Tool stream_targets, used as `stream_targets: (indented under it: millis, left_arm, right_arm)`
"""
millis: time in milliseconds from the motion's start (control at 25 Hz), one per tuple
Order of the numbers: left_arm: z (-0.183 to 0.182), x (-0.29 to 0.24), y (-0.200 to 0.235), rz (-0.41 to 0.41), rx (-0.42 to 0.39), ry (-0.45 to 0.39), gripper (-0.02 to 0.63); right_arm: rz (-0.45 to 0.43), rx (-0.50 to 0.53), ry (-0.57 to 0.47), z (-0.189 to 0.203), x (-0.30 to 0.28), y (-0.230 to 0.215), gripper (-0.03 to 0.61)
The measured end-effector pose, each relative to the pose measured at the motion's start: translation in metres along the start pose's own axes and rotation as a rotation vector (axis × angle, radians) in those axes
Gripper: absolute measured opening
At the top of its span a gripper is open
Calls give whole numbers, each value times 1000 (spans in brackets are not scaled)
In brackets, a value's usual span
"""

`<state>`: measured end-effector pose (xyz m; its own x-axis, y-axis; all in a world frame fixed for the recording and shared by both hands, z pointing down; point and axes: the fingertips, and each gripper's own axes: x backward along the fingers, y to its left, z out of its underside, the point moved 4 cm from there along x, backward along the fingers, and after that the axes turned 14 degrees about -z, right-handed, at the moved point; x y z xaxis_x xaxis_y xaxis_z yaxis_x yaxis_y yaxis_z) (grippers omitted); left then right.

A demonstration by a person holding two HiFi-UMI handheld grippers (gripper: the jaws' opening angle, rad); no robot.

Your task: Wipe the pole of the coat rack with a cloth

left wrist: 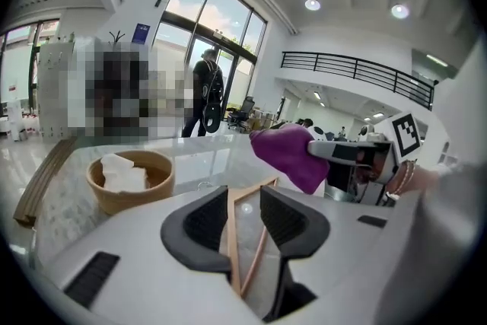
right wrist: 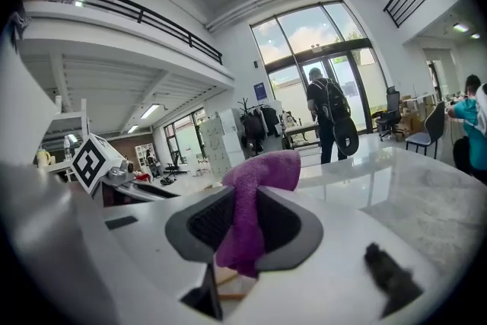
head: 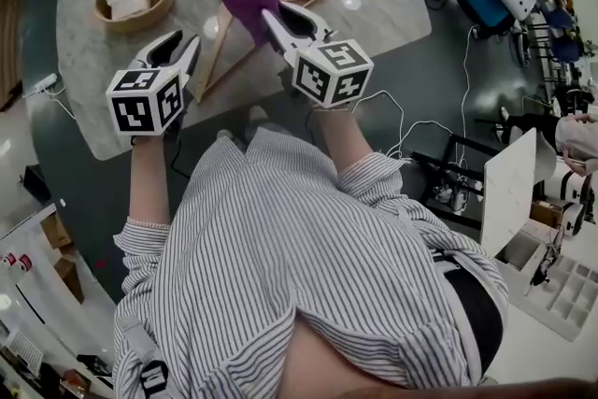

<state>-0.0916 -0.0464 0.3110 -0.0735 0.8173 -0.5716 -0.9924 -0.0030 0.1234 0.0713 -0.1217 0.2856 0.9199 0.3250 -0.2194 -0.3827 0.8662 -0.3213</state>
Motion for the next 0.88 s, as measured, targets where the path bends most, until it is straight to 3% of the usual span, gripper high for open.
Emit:
stream_targets:
  millis: [520,880]
  left_arm:
    - [-39,44,4,55,55,-236,86]
    - [-40,45,-3,-1,97,-290,31]
  right_arm:
    - [-127,-3,-119,-26,-19,69,92]
    - [-184,45,-130,-33,-24,77,92]
